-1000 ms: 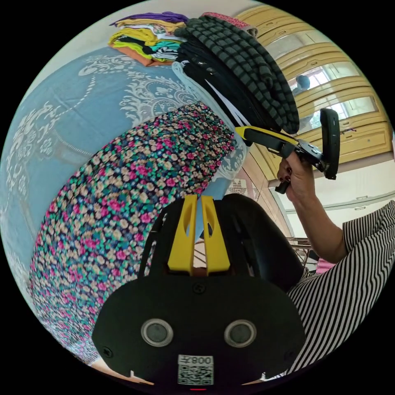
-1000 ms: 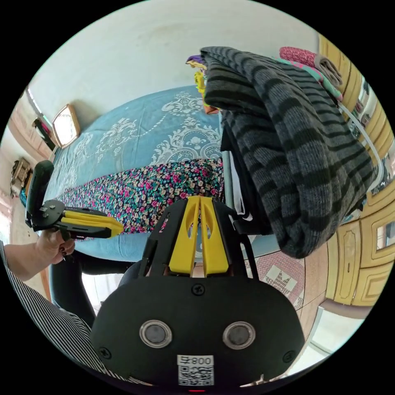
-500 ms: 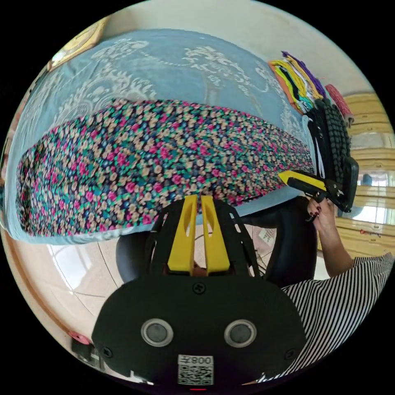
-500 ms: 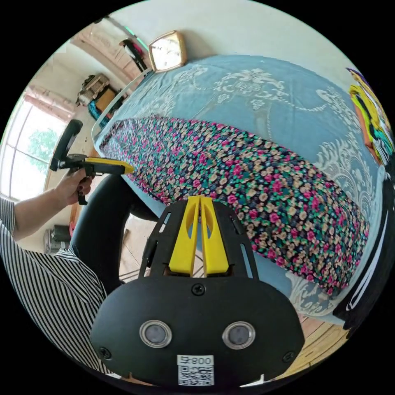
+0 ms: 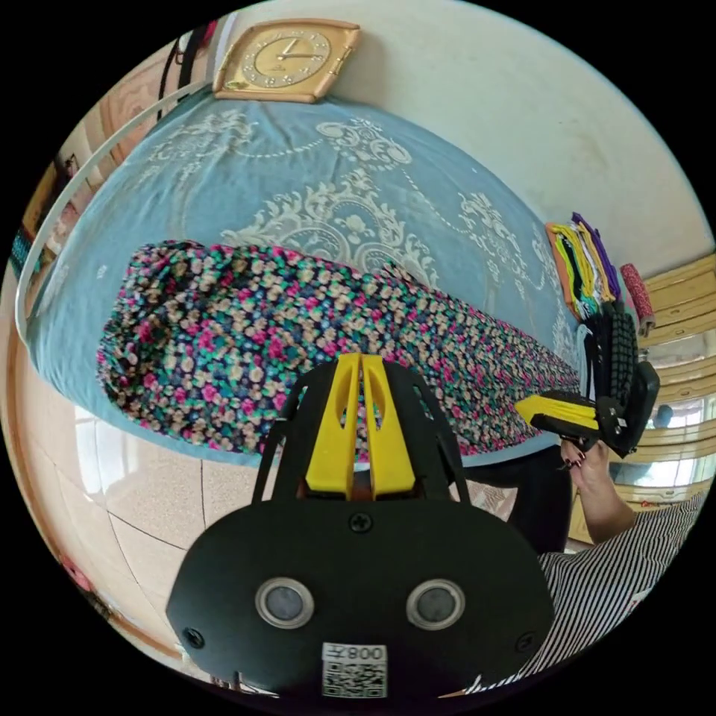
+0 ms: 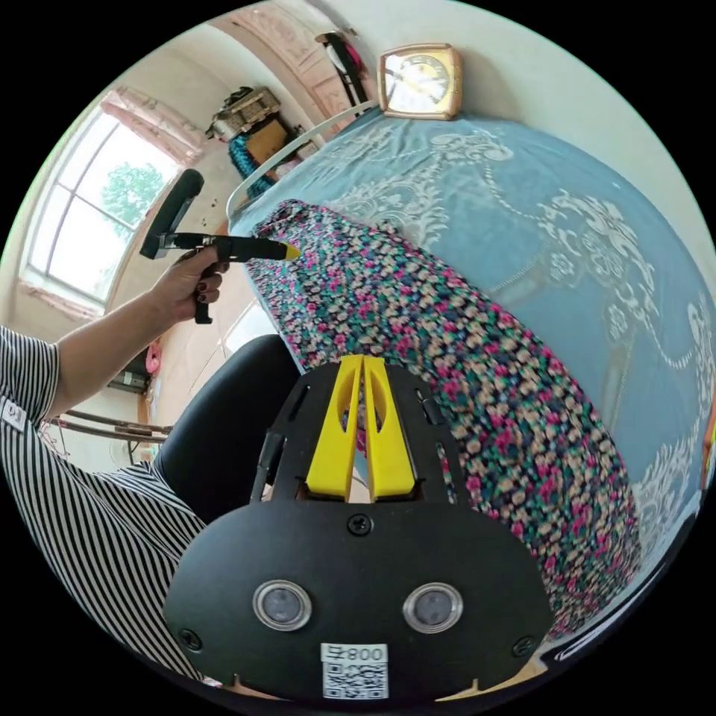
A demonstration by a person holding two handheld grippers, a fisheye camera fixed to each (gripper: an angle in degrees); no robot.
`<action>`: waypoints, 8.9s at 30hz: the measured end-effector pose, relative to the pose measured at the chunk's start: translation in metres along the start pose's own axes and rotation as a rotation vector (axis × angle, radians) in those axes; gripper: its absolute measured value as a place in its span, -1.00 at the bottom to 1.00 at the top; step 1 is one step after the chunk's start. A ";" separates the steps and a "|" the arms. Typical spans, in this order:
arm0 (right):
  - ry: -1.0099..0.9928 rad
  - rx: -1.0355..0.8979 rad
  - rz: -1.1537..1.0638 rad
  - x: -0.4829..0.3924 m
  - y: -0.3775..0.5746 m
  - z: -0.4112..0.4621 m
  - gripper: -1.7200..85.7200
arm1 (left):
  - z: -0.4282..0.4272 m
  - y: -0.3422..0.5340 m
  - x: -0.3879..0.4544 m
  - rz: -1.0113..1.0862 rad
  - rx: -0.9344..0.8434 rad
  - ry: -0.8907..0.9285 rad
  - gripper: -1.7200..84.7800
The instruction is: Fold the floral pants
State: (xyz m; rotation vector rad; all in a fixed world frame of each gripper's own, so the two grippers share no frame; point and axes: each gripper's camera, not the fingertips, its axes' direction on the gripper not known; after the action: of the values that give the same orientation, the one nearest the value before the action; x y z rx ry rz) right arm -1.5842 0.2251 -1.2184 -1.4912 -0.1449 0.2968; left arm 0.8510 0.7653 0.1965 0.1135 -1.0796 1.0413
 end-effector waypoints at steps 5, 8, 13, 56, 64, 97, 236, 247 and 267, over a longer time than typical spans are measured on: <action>-0.030 -0.082 -0.175 -0.075 -0.076 0.048 -0.95 | -0.023 0.025 -0.107 -0.259 0.139 -0.191 -0.89; -0.018 -0.070 -0.217 -0.099 -0.094 0.051 -0.93 | -0.037 0.050 -0.161 -0.403 0.244 -0.208 -0.82; 0.067 -0.087 -0.258 -0.125 -0.115 0.055 -0.92 | -0.022 0.063 -0.218 -0.496 0.221 -0.208 -0.87; -0.061 -0.068 -0.157 -0.122 -0.115 0.106 -0.96 | 0.088 -0.230 -0.092 0.342 0.006 0.139 -0.95; -0.048 -0.065 -0.164 -0.107 -0.096 0.124 -0.96 | 0.082 -0.276 -0.056 0.343 0.060 0.099 -0.96; 0.053 0.011 0.202 0.160 0.029 0.150 -0.96 | 0.060 -0.277 0.154 0.418 -0.041 0.199 -0.96; 0.381 -0.171 -0.210 -0.206 -0.045 -0.015 -0.83 | 0.027 0.022 0.153 0.284 -0.008 0.231 -0.96; 0.156 -0.094 -0.039 -0.124 -0.032 -0.040 -0.82 | 0.077 0.039 0.153 0.324 -0.207 0.042 -0.95; -0.107 -0.089 0.439 0.114 0.034 -0.020 -0.87 | 0.134 0.074 0.184 0.488 -0.122 0.090 -0.90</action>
State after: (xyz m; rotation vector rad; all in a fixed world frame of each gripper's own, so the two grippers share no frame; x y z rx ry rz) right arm -1.4730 0.2396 -1.2635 -1.5879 0.0887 0.7311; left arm 0.7201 0.8515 0.3777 -0.3069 -1.1118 1.3962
